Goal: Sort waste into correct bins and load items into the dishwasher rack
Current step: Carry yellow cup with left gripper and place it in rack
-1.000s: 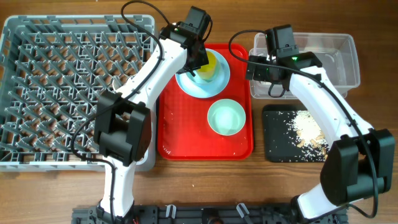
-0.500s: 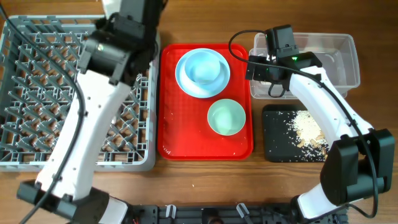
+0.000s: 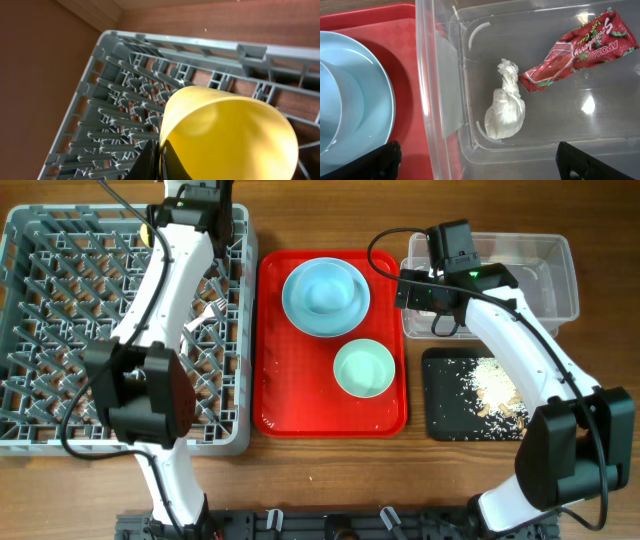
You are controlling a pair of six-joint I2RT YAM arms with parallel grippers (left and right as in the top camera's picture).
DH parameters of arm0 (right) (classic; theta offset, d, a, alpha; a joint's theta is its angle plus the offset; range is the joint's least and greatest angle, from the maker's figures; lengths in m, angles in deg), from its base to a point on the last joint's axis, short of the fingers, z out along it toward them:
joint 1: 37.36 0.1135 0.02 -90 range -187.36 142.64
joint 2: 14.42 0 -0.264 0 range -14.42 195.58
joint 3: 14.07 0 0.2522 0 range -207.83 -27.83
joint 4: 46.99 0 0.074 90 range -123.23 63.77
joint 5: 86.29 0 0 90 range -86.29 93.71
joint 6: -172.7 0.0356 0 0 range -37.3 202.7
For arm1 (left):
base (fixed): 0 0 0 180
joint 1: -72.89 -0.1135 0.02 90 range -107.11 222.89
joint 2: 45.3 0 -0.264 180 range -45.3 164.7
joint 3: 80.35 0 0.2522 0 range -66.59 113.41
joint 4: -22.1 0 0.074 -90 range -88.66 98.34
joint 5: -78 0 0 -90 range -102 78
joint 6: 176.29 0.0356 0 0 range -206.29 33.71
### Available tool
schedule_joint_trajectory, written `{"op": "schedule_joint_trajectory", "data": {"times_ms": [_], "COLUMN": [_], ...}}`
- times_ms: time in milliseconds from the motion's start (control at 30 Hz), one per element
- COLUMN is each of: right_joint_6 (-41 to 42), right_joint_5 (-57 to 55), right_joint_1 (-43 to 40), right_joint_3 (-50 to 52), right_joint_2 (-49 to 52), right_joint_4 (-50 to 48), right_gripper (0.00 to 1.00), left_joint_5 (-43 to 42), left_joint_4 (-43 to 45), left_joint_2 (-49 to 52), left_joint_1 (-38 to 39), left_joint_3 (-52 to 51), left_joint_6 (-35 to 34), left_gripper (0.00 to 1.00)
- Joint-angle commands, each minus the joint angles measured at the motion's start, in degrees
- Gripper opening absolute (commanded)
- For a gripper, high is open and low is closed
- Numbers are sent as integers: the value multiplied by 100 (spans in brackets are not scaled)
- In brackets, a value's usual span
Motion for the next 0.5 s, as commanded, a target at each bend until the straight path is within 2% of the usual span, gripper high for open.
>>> {"op": "schedule_joint_trajectory", "data": {"times_ms": [0, 100, 233, 300, 400, 467], "right_joint_6": [-66, -66, -68, -68, -68, -68], "right_joint_5": [-98, -98, -98, -98, -98, -98], "right_joint_1": [-22, -22, -22, -22, -22, -22], "right_joint_3": [-15, -15, -15, -15, -15, -15], "right_joint_2": [66, 66, 66, 66, 66, 66], "right_joint_4": [-11, -13, -11, -11, -11, -11], "right_gripper": [100, 100, 100, 100, 100, 100], "left_joint_5": [-61, -586, -682, -1198, -1384, -1803], "left_joint_4": [-39, -111, -378, -455, -564, -592], "left_joint_2": [354, 365, 372, 372, 372, 372], "left_joint_1": [7, 35, 48, 57, 76, 116], "left_joint_3": [-7, -7, -17, -52, -92, -92], "left_joint_6": [103, -118, -518, -599, -1121, -1132], "left_gripper": [4, 4, 4, 4, 4, 6]}}
